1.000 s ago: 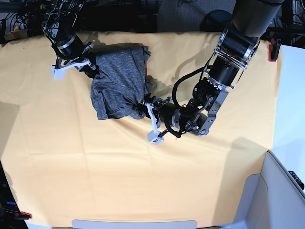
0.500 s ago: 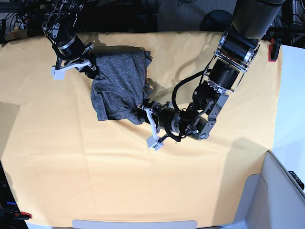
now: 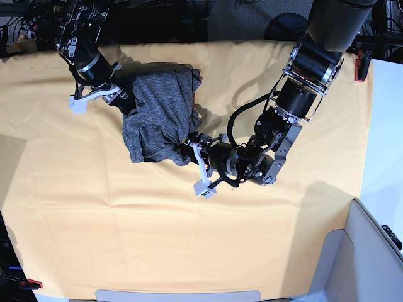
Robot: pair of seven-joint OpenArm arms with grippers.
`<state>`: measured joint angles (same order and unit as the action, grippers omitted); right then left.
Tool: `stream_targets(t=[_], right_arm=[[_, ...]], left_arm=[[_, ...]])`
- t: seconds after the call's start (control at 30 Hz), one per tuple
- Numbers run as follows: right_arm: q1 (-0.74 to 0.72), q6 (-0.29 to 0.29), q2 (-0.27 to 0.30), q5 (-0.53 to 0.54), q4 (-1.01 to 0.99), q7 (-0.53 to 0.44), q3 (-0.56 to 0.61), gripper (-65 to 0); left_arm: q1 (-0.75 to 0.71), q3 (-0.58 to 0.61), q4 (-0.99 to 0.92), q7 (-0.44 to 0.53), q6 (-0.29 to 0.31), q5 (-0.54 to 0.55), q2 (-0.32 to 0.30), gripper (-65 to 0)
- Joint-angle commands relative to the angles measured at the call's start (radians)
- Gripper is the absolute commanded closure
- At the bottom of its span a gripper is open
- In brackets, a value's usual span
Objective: Fold the T-shirt properly
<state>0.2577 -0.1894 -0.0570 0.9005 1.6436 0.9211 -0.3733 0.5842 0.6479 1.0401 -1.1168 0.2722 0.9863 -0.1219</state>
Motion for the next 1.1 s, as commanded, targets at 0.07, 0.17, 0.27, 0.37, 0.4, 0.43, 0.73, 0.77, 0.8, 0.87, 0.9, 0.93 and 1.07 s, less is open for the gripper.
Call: stream_targets(t=[0.07, 0.17, 0.27, 0.37, 0.4, 0.43, 0.73, 0.77, 0.8, 0.87, 0.9, 0.93, 1.07], right_arm=[[0.027, 0.067, -0.01, -0.056, -0.046, 0.123, 0.02, -30.3], [0.035, 0.067, 0.021, -0.042, -0.015, 0.123, 0.015, -30.3], [0.056, 0.067, 0.044, -0.039, 0.051, 0.123, 0.013, -30.3], [0.071, 0.067, 0.075, -0.039, 0.128, 0.123, 0.001, -30.3], [0.076, 0.067, 0.081, -0.039, 0.152, 0.123, -0.003, -30.3], [0.078, 0.067, 0.084, -0.039, 0.171, 0.123, -0.01, -30.3], [0.091, 0.067, 0.164, -0.044, 0.33, 0.123, -0.077, -30.3], [0.091, 0.067, 0.171, -0.044, 0.344, 0.123, -0.089, -30.3], [0.093, 0.067, 0.177, -0.044, 0.363, 0.123, -0.106, -30.3], [0.087, 0.067, 0.188, -0.039, 0.389, 0.123, -0.142, -30.3], [0.084, 0.067, 0.19, -0.037, 0.395, 0.123, -0.158, -30.3], [0.078, 0.067, 0.196, -0.034, 0.396, 0.123, -0.171, -30.3], [0.018, 0.06, 0.262, 0.045, 0.393, 0.123, -0.134, -20.9]], left_arm=[[0.032, -0.036, 0.019, 0.02, 0.005, 0.021, 0.001, -23.3], [0.03, -0.106, 0.019, 0.011, 0.005, 0.021, 0.0, -26.9], [0.035, -0.161, 0.019, 0.007, 0.005, 0.021, -0.002, -26.7], [0.038, -0.188, 0.021, -0.01, 0.005, 0.021, -0.02, -26.7], [0.038, -0.195, 0.026, -0.013, 0.005, 0.021, -0.025, -26.7], [0.038, -0.199, 0.039, -0.015, 0.005, 0.021, -0.028, -26.7], [0.024, -0.273, 0.157, -0.03, 0.005, 0.023, -0.074, -26.8], [0.013, -0.285, 0.162, -0.036, 0.005, 0.024, -0.081, -26.8], [0.004, -0.303, 0.171, -0.041, 0.006, 0.024, -0.088, -26.8], [-0.028, -0.348, 0.223, -0.044, 0.009, 0.024, -0.091, -26.8], [-0.054, -0.368, 0.257, -0.052, 0.009, 0.026, -0.103, -26.8], [-0.082, -0.392, 0.294, -0.064, 0.011, 0.026, -0.114, -26.7], [-0.212, -0.458, 0.51, -0.139, 0.012, 0.027, -0.115, -17.2]])
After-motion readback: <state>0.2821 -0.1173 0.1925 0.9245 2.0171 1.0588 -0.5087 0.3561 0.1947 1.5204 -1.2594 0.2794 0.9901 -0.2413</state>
